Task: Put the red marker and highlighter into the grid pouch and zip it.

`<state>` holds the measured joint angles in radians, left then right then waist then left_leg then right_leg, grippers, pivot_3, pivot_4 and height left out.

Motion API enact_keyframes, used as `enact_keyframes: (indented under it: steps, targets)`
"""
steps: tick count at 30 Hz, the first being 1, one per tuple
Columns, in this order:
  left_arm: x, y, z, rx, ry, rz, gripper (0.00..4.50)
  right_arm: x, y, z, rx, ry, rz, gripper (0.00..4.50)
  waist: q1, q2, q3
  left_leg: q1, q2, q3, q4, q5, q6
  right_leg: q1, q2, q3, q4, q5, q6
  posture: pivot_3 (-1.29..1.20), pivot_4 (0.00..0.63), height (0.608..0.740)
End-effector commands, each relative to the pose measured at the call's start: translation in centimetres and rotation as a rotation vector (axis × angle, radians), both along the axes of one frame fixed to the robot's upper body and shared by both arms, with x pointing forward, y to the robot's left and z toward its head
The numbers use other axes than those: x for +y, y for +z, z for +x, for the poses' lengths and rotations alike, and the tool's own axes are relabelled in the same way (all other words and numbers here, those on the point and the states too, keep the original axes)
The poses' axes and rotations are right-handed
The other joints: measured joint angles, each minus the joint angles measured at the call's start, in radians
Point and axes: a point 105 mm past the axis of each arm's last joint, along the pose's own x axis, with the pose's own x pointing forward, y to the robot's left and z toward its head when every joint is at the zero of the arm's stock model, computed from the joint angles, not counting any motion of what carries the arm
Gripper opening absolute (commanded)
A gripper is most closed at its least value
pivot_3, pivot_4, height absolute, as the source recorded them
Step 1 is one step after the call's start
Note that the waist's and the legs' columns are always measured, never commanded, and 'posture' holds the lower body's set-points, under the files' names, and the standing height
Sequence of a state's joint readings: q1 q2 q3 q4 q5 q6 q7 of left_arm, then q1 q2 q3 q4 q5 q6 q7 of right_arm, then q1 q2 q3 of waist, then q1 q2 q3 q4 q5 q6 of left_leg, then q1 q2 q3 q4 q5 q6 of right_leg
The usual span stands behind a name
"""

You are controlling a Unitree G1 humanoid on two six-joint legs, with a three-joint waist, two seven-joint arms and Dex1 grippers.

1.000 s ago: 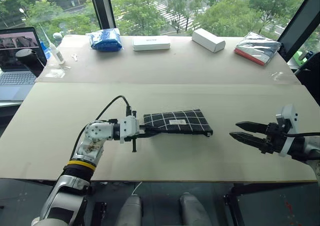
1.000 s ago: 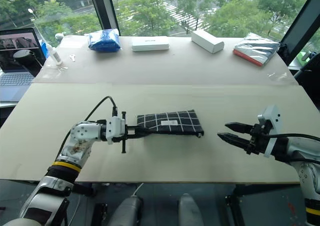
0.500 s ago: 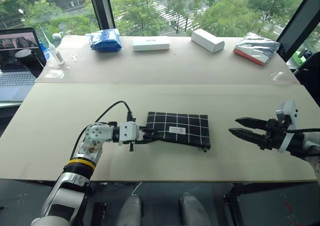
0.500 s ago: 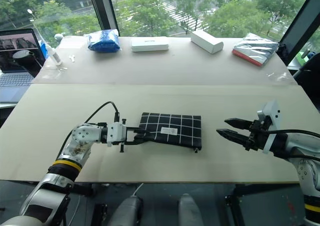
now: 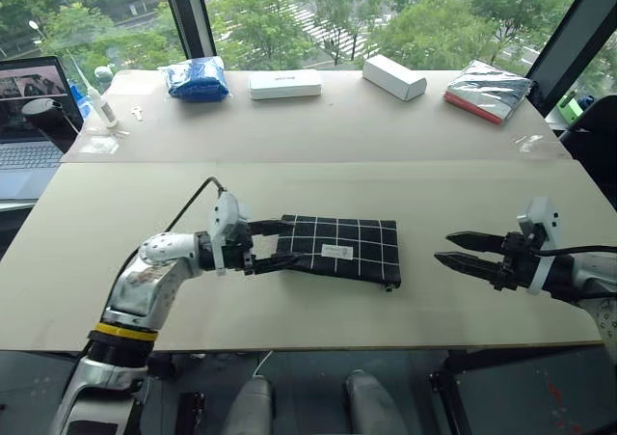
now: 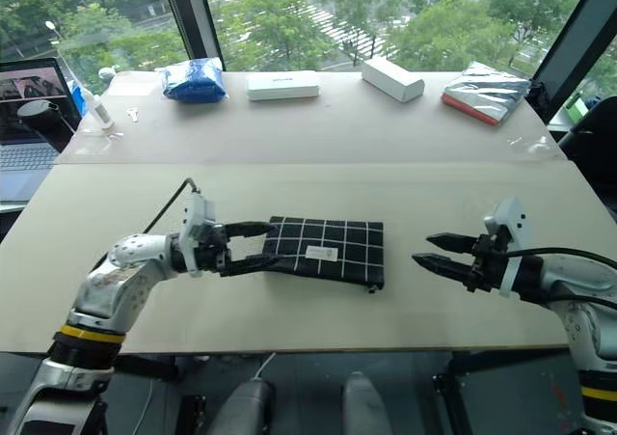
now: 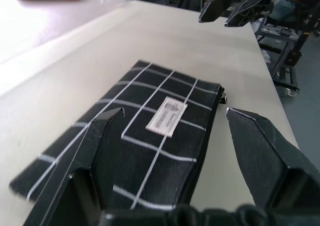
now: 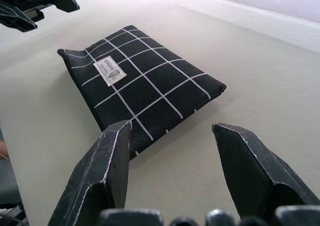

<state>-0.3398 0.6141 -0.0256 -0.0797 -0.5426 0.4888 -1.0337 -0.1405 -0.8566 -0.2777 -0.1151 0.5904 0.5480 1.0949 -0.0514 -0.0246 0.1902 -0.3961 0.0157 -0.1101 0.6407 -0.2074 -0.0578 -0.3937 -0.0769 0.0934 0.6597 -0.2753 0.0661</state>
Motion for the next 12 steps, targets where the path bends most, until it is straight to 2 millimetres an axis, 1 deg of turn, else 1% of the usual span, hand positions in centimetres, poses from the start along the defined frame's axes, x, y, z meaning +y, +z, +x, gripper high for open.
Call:
enact_keyframes:
  steps: [1, 5, 8, 10, 12]
  targets:
    - [3.4, 1.5, 0.1, 0.047, 0.194, -0.033, 3.53, -0.2, 0.6, 0.5, -0.045, 0.000, -0.006, 2.90, 0.003, 0.000, 0.000, 0.000, 0.000, 0.000, 0.000, 0.000, 0.000, 0.000, 0.000, 0.000, 0.000, 0.000, 0.000, 0.00, 0.150, 0.740]
    - [6.7, 1.7, -0.1, 0.063, 0.350, -0.069, 3.53, -0.4, -0.1, 0.7, -0.030, -0.008, 0.002, 2.90, 0.009, 0.000, 0.000, 0.000, 0.000, 0.000, 0.000, 0.000, 0.000, 0.000, 0.000, 0.000, -0.001, 0.000, 0.000, 0.00, 0.150, 0.740]
    - [9.2, 2.0, -0.4, 0.055, 0.473, -0.089, 3.53, -1.1, -0.3, 1.0, -0.025, -0.037, 0.006, 2.90, 0.009, 0.000, 0.000, 0.000, 0.000, 0.000, 0.000, 0.000, 0.000, 0.000, 0.000, 0.000, -0.001, 0.001, -0.002, 0.00, 0.150, 0.740]
    - [10.3, 1.9, -0.7, 0.052, 0.531, -0.095, 3.53, -1.6, -0.4, 1.2, -0.023, -0.055, 0.006, 2.90, 0.009, 0.000, 0.000, 0.000, 0.000, 0.000, 0.000, 0.000, 0.000, 0.001, 0.000, 0.000, -0.002, 0.001, -0.002, 0.00, 0.150, 0.740]
    - [10.7, 1.8, -0.9, 0.056, 0.553, -0.118, 3.53, -2.0, -0.4, 1.4, -0.023, -0.067, 0.003, 2.90, 0.009, 0.000, 0.000, 0.000, 0.000, 0.000, 0.000, 0.000, 0.000, 0.001, 0.000, 0.000, -0.002, 0.002, -0.003, 0.00, 0.150, 0.740]
